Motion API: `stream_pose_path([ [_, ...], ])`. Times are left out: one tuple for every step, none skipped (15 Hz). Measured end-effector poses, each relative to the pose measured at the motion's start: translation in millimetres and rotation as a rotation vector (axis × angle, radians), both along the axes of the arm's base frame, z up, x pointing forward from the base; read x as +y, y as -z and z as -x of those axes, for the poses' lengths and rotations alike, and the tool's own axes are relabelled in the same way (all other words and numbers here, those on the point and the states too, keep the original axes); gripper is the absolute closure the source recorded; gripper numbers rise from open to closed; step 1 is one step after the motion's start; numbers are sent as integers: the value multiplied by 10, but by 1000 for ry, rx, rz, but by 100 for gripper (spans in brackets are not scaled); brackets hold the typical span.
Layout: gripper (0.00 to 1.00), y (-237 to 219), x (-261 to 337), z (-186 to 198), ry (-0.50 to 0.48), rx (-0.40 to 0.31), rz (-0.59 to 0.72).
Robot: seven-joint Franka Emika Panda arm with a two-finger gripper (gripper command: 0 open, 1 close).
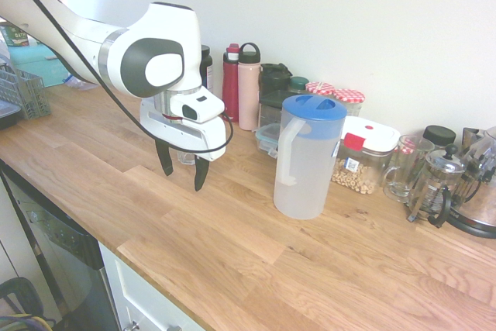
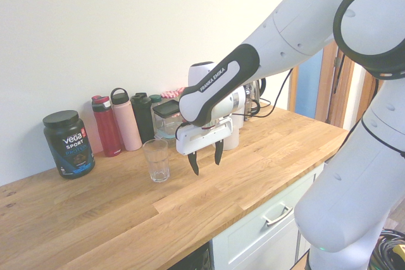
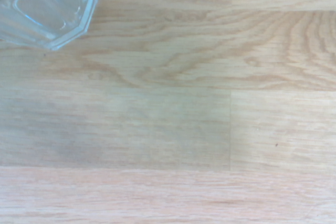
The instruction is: Pour me some water
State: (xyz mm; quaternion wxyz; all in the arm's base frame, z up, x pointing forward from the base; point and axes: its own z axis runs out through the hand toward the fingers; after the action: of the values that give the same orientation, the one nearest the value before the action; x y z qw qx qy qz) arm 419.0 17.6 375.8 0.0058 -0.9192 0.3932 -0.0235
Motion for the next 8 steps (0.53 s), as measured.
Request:
stream_pose_path([
  [0, 5, 0, -1, 0, 1, 0],
  [0, 6, -5, -6, 0, 2, 2],
  [0, -31, -21, -25, 2, -5, 3],
  [0, -109, -47, -53, 8, -15, 3],
  [0, -240, -86, -77, 16, -27, 4],
  [0, -418, -135, -79, 23, -38, 4],
  [0, -658, -189, -44, 27, -53, 5],
  [0, -929, -240, 17, 29, -74, 6],
])
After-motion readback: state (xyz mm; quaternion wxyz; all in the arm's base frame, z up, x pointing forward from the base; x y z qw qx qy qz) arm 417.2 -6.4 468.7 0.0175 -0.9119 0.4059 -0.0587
